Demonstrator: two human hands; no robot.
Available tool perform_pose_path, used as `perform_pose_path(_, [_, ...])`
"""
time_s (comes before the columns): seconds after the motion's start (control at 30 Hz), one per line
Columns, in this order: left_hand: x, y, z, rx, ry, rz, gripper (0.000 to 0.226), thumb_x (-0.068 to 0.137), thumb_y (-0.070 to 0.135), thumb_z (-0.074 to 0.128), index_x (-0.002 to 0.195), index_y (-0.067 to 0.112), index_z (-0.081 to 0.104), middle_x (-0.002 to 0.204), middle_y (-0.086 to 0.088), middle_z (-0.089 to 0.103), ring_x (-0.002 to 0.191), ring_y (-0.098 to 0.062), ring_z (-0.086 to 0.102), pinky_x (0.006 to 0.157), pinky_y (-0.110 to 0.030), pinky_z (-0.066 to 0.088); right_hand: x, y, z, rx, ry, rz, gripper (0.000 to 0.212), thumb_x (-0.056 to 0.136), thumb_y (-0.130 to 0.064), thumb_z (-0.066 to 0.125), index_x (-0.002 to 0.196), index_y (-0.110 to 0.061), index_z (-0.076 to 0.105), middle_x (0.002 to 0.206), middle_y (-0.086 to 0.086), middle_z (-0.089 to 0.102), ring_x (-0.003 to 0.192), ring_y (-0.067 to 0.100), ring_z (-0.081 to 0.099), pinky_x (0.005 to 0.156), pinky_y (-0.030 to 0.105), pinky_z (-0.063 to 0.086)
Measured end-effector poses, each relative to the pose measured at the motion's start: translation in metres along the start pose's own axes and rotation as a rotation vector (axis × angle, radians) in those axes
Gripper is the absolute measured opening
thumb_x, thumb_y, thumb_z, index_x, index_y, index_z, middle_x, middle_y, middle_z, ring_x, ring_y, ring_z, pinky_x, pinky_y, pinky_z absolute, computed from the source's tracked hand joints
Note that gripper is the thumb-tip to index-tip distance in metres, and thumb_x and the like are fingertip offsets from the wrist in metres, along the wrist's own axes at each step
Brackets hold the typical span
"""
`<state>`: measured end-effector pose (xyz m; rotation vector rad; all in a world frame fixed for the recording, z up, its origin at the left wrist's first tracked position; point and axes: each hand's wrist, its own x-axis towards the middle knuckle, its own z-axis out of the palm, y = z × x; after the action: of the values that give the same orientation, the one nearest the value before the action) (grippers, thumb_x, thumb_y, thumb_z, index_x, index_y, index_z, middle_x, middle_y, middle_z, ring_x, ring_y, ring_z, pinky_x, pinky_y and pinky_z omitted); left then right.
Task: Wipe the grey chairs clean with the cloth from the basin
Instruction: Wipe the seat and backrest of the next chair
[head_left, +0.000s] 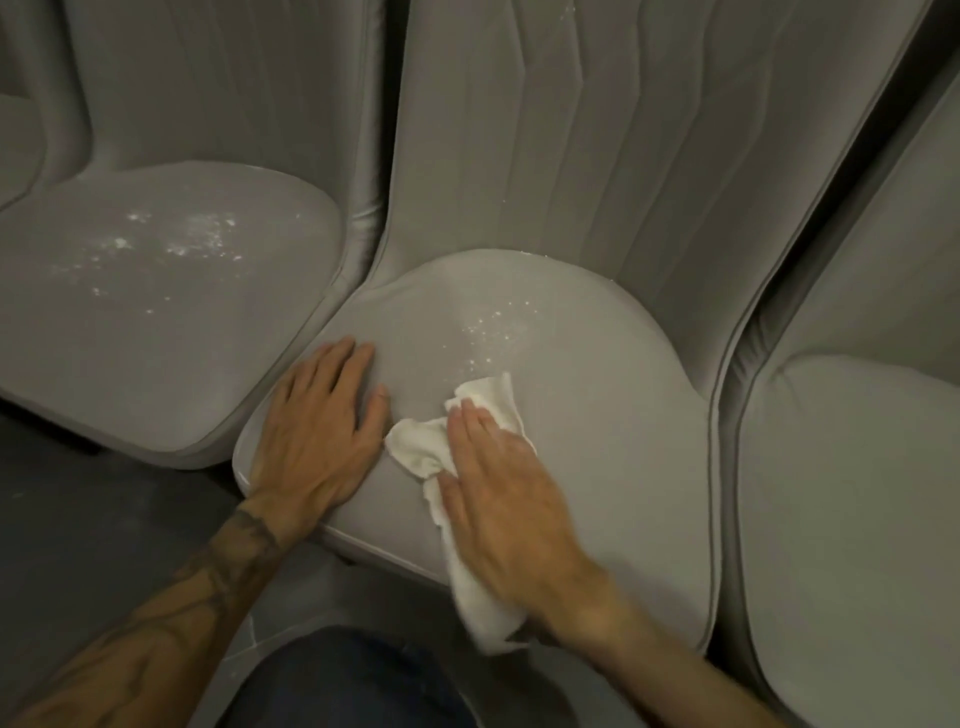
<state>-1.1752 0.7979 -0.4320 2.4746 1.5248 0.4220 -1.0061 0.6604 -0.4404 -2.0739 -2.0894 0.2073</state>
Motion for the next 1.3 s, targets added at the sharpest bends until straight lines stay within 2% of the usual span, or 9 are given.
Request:
perform_pose_path(0.1, [-0.001, -0.001, 0.001, -0.004, 0.004, 0.005, 0.07, 0.101, 0.049, 0.029, 0.156, 0.01, 0.046, 0.161, -0.013, 0.045, 0.148, -0.032, 0.043, 0.125, -0.049, 0.031, -0.009, 0.052, -0.027, -0.007, -0.034, 0.122, 0.063, 0.111, -0.043, 0.018, 0.166, -0.014, 0.005, 0.171, 0.003, 0.023, 0.151, 0.019, 0.034, 0.127, 0.033, 0.024])
perform_pose_path(0.2, [-0.001, 0.0, 0.001, 0.005, 0.015, -0.008, 0.066, 0.102, 0.046, 0.033, 0.156, 0.01, 0.047, 0.161, -0.013, 0.046, 0.147, -0.032, 0.044, 0.124, -0.048, 0.032, -0.011, 0.043, -0.023, -0.006, -0.003, 0.33, 0.064, 0.111, -0.043, 0.013, 0.166, -0.012, 0.003, 0.174, 0.006, 0.009, 0.161, 0.022, 0.014, 0.132, 0.036, 0.011])
perform_pose_path(0.4, [0.0, -0.003, 0.002, -0.003, 0.003, 0.008, 0.067, 0.102, 0.047, 0.032, 0.155, 0.01, 0.047, 0.16, -0.014, 0.047, 0.147, -0.032, 0.044, 0.125, -0.05, 0.032, -0.009, -0.003, -0.005, 0.029, 0.012, 0.056, 0.064, 0.109, -0.043, 0.023, 0.165, -0.012, 0.016, 0.171, 0.006, 0.025, 0.154, 0.025, 0.033, 0.128, 0.039, 0.027])
perform_pose_path(0.5, [0.0, -0.002, 0.002, -0.02, -0.001, 0.003, 0.064, 0.103, 0.044, 0.035, 0.157, 0.01, 0.045, 0.162, -0.013, 0.045, 0.148, -0.032, 0.043, 0.126, -0.05, 0.03, -0.012, 0.067, -0.026, -0.029, -0.01, 0.214, 0.066, 0.11, -0.046, 0.015, 0.166, -0.015, 0.001, 0.169, 0.006, 0.027, 0.144, 0.025, 0.041, 0.124, 0.038, 0.026])
perform_pose_path(0.67, [0.0, 0.002, -0.001, -0.025, -0.015, -0.014, 0.068, 0.101, 0.046, 0.033, 0.157, 0.01, 0.044, 0.162, -0.013, 0.044, 0.149, -0.032, 0.042, 0.127, -0.05, 0.029, 0.066, 0.131, -0.051, -0.101, 0.088, 0.511, 0.064, 0.11, -0.035, 0.026, 0.158, 0.006, 0.017, 0.145, 0.024, 0.052, 0.127, 0.039, 0.055, 0.11, 0.044, 0.038])
perform_pose_path(0.87, [0.0, -0.002, 0.003, -0.028, 0.001, 0.008, 0.071, 0.1, 0.049, 0.029, 0.156, 0.009, 0.047, 0.16, -0.014, 0.047, 0.147, -0.033, 0.044, 0.125, -0.052, 0.031, 0.066, 0.09, -0.022, -0.028, 0.024, 0.121, 0.063, 0.11, -0.038, 0.024, 0.161, -0.001, 0.023, 0.162, 0.019, 0.039, 0.145, 0.037, 0.044, 0.121, 0.045, 0.034])
perform_pose_path(1.07, [0.003, -0.001, 0.002, -0.028, 0.013, 0.007, 0.072, 0.1, 0.05, 0.028, 0.153, 0.007, 0.05, 0.158, -0.016, 0.049, 0.145, -0.034, 0.046, 0.124, -0.051, 0.033, 0.107, 0.151, -0.048, -0.172, 0.104, 0.486, 0.048, 0.108, -0.03, 0.031, 0.145, 0.0, 0.038, 0.141, 0.019, 0.052, 0.129, 0.037, 0.051, 0.114, 0.042, 0.033])
perform_pose_path(1.2, [0.003, -0.002, 0.003, -0.026, -0.001, 0.013, 0.073, 0.1, 0.051, 0.027, 0.155, 0.008, 0.048, 0.159, -0.015, 0.048, 0.147, -0.034, 0.045, 0.124, -0.053, 0.032, 0.123, 0.111, -0.029, -0.104, 0.019, 0.297, 0.058, 0.111, -0.035, 0.025, 0.159, -0.001, 0.022, 0.164, 0.021, 0.031, 0.149, 0.037, 0.033, 0.124, 0.046, 0.025])
perform_pose_path(1.3, [0.003, -0.004, 0.005, -0.024, 0.0, 0.027, 0.072, 0.101, 0.05, 0.027, 0.154, 0.008, 0.049, 0.159, -0.016, 0.048, 0.146, -0.035, 0.046, 0.123, -0.056, 0.034, 0.104, 0.146, -0.047, -0.038, -0.007, 0.255, 0.057, 0.11, -0.037, 0.03, 0.157, -0.004, 0.025, 0.148, 0.025, 0.05, 0.135, 0.041, 0.05, 0.111, 0.047, 0.042])
